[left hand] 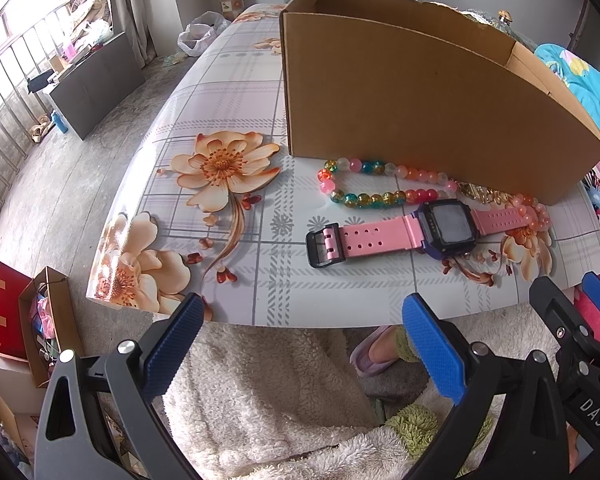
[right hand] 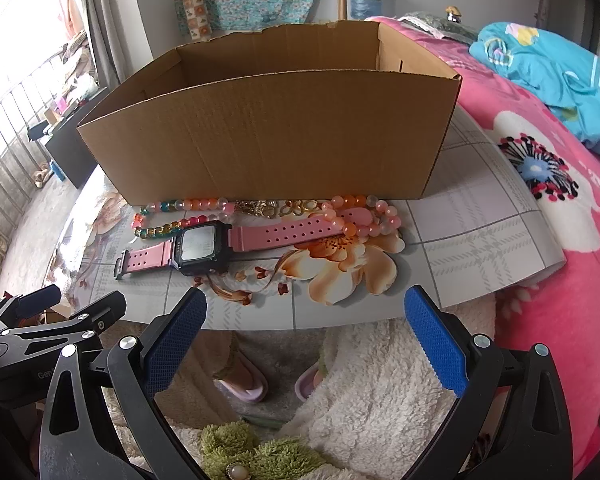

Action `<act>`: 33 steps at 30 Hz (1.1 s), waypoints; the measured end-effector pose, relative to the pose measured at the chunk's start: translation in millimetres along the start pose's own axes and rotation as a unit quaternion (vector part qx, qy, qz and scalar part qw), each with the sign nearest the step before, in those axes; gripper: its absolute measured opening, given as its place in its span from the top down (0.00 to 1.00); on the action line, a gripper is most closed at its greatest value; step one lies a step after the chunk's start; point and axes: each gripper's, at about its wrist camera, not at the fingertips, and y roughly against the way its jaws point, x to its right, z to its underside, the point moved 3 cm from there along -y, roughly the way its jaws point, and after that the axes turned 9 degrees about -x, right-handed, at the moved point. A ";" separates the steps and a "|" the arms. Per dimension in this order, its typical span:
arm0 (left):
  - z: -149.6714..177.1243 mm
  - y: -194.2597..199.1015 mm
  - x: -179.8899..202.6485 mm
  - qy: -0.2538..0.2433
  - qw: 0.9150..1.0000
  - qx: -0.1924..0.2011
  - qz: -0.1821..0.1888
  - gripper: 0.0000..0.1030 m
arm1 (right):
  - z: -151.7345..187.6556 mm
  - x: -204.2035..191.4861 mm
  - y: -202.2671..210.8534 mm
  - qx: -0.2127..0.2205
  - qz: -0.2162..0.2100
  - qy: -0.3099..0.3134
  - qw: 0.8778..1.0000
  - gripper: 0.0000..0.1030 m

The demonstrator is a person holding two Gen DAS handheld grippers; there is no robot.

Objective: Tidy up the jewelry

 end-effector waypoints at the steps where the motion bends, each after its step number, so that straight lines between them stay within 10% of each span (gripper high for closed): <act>1: 0.0 0.0 0.0 0.000 1.000 0.000 0.000 0.05 | -0.3 -0.2 0.1 0.000 -0.001 0.000 1.000 0.08; 22: -1.6 -4.2 -7.9 0.003 1.000 0.001 -0.007 0.05 | -1.7 -3.0 -1.9 -0.002 -0.013 0.000 1.000 0.08; 33: -10.6 6.7 -31.6 -0.020 0.997 0.073 -0.006 0.05 | -9.8 -18.0 8.8 0.041 -0.063 0.080 0.994 0.11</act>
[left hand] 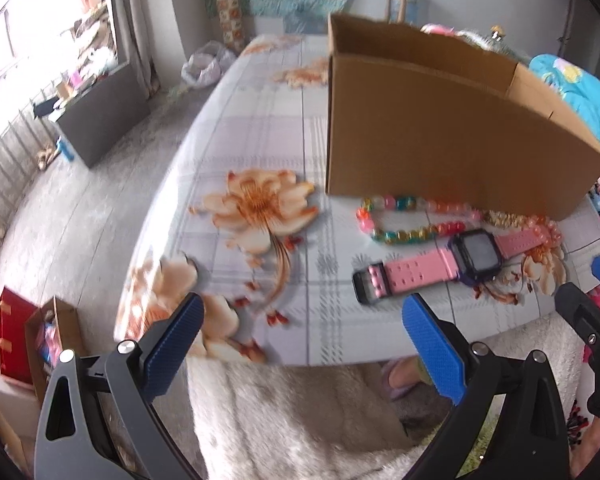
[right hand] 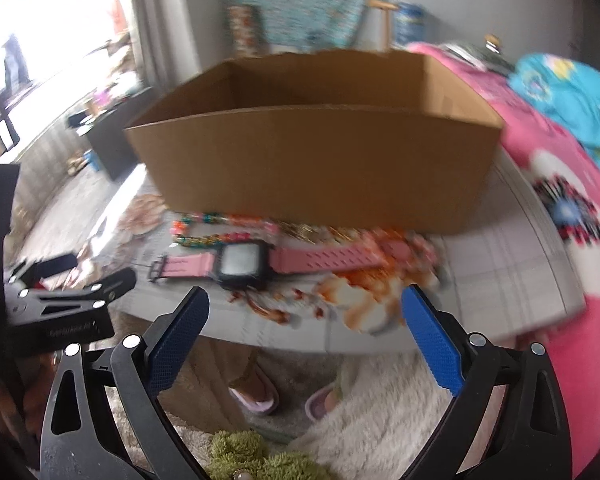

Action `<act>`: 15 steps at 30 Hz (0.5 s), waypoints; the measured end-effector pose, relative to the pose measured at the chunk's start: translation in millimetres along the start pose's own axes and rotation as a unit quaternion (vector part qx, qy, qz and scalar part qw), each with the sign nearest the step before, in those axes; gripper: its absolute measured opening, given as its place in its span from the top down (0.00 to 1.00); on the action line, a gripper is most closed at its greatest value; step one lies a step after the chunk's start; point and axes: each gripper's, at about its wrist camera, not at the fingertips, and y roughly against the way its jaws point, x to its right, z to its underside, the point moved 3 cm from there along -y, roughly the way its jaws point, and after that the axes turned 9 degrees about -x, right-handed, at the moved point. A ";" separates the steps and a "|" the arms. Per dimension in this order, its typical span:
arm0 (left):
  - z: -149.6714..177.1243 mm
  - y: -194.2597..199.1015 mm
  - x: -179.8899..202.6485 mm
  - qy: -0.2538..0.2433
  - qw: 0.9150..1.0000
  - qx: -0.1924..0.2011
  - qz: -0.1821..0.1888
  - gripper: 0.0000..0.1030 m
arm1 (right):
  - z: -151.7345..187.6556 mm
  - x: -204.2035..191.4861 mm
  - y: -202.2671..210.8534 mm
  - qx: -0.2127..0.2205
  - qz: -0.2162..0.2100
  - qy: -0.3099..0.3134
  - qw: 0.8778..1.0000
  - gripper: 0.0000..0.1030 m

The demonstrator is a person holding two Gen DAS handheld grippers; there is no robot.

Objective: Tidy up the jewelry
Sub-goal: 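Close right tool on the pink-strapped watch face while left tool grips its strap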

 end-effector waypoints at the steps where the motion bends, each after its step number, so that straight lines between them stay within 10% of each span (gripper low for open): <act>1: -1.1 1.3 -2.1 -0.002 1.000 0.008 0.007 0.05 | -3.4 -4.9 -1.7 0.001 -0.013 0.019 1.000 0.12; 15: -8.3 6.1 -16.3 -0.017 0.990 0.056 0.131 0.05 | -30.1 -42.0 -56.2 -0.073 -0.076 0.251 0.962 0.33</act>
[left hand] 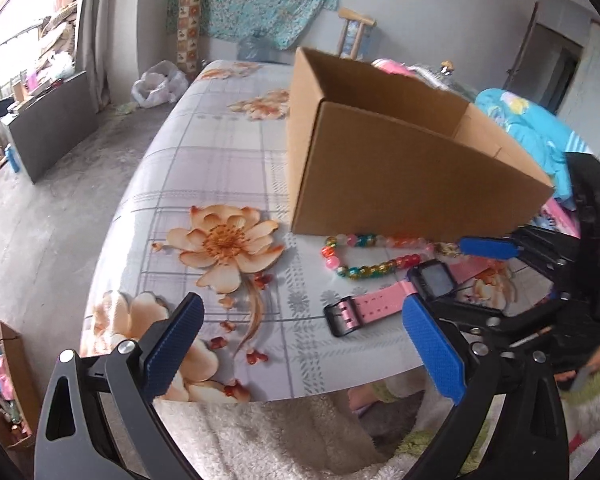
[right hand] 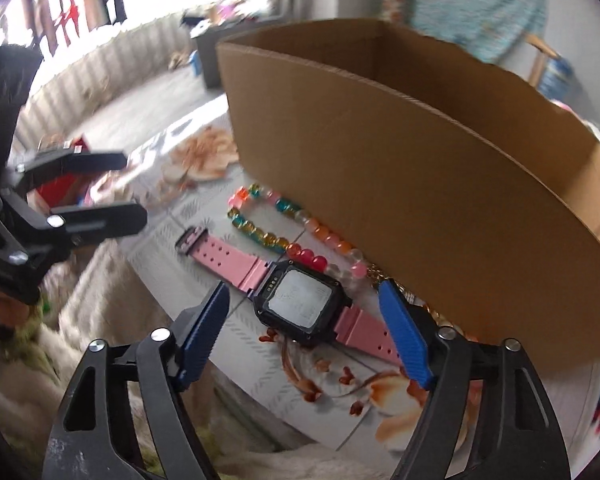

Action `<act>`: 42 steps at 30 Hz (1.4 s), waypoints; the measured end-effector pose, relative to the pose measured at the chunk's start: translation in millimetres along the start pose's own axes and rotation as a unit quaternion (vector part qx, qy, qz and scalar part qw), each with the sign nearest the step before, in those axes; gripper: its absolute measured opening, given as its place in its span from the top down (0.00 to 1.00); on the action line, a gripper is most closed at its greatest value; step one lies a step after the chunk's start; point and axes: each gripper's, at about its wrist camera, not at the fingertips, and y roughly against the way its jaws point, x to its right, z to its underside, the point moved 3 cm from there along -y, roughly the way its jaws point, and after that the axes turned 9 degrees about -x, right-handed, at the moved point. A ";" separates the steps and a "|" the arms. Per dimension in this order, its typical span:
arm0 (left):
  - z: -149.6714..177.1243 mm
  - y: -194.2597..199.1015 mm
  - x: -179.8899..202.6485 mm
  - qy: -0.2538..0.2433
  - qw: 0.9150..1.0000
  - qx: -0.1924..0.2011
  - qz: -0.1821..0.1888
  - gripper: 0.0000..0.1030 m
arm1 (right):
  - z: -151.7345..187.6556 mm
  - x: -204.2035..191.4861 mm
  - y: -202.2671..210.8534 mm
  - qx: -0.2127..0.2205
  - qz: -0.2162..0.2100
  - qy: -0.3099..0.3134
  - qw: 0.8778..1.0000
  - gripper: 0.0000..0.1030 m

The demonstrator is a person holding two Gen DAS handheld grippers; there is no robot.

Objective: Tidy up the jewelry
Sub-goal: 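Close right tool on the pink-strapped watch face while left tool grips its strap, then lift the held watch with both tools and carry it into the cardboard box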

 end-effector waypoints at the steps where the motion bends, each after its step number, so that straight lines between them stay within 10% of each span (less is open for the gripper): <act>1: 0.9 0.9 0.5 -0.003 1.000 0.006 0.003 0.05 | 0.5 -0.3 -0.5 -0.004 -0.002 0.010 1.000 0.34; 12: 11.6 4.8 44.5 -0.162 0.985 0.049 -0.032 0.09 | 2.0 -5.1 -15.9 -0.061 0.000 0.072 0.996 0.49; 27: 18.8 -48.0 102.5 -0.360 0.932 -0.010 -0.052 0.61 | -22.2 39.7 -23.1 -0.134 -0.171 0.049 0.975 0.50; 36: -7.3 -71.0 96.7 -0.341 0.937 -0.035 -0.061 0.85 | -22.5 58.2 -10.4 -0.115 -0.208 0.027 0.971 0.50; 42: -13.9 -75.9 100.7 -0.328 0.943 -0.045 -0.046 0.94 | -4.3 62.7 7.6 -0.067 -0.149 -0.006 0.986 0.48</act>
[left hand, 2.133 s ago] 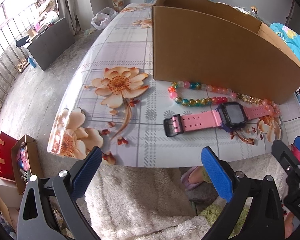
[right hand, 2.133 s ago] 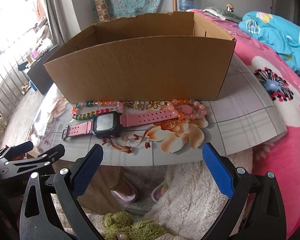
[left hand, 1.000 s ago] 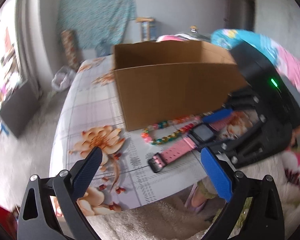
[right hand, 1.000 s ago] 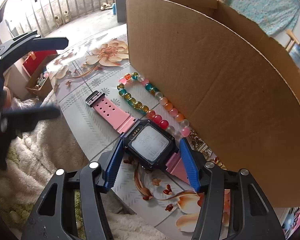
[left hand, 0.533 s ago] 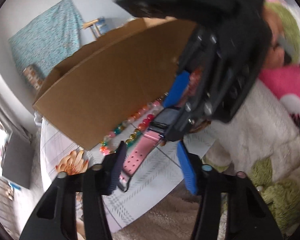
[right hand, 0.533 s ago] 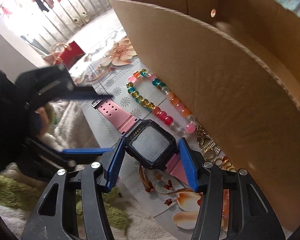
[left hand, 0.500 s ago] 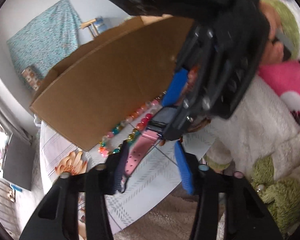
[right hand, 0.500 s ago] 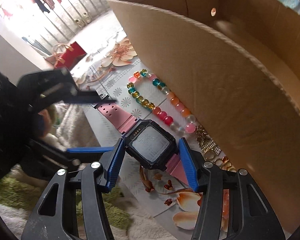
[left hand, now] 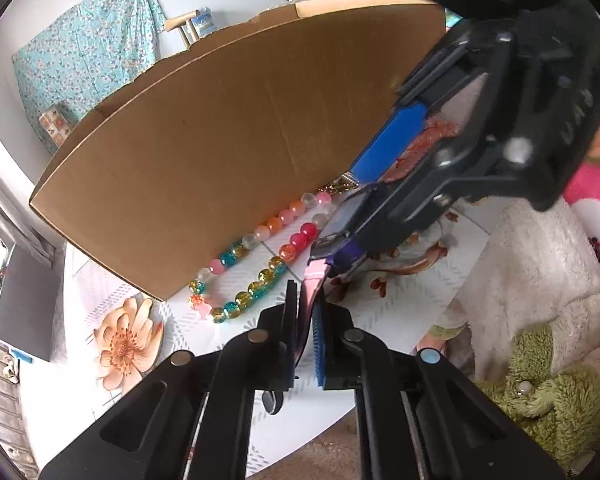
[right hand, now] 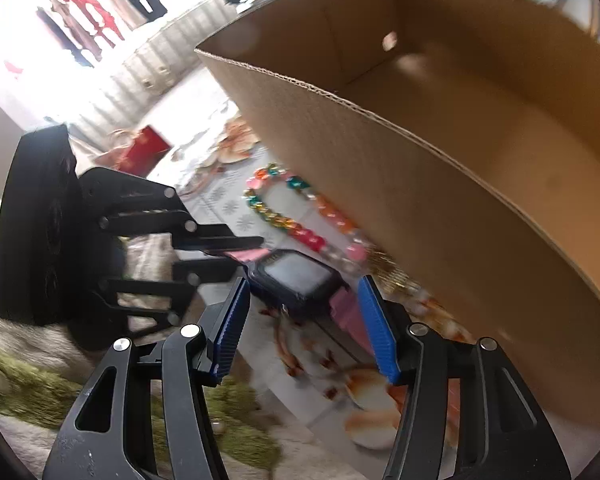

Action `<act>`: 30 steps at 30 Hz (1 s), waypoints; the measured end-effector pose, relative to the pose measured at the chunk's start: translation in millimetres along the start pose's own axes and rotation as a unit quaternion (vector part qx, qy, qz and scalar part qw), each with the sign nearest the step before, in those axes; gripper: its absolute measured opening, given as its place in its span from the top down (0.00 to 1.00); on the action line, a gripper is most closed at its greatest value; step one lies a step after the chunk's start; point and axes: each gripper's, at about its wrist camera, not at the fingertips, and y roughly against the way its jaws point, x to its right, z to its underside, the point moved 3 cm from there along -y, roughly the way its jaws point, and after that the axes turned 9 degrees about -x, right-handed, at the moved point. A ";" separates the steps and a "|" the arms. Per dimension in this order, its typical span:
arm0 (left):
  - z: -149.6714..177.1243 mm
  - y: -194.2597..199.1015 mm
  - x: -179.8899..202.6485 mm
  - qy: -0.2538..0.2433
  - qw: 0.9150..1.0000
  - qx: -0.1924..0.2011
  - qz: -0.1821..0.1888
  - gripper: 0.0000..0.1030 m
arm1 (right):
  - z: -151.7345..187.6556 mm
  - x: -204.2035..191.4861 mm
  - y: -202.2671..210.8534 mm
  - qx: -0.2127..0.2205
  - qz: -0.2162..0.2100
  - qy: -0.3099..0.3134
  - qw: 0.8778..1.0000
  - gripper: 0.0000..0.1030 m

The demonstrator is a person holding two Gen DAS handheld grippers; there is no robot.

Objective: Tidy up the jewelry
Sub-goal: 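Lift the held watch with both tools and carry it into the cardboard box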

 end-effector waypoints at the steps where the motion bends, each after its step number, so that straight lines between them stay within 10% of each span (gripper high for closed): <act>1: 0.4 0.5 0.8 -0.001 1.000 0.000 0.000 0.94 | 6.2 -0.1 5.1 0.008 0.022 0.001 1.000 0.48; 14: -11.3 -4.3 6.1 -0.018 0.999 0.000 -0.040 0.96 | 37.9 -10.8 -3.2 0.045 0.256 0.059 0.964 0.89; 19: -4.1 15.4 37.0 -0.063 0.990 0.046 -0.121 0.97 | 50.5 -32.2 5.9 0.122 0.368 0.081 0.918 0.99; 30: -15.3 73.0 44.1 -0.073 0.976 0.114 -0.170 0.97 | 66.1 -56.5 68.7 0.239 0.386 0.051 0.890 0.99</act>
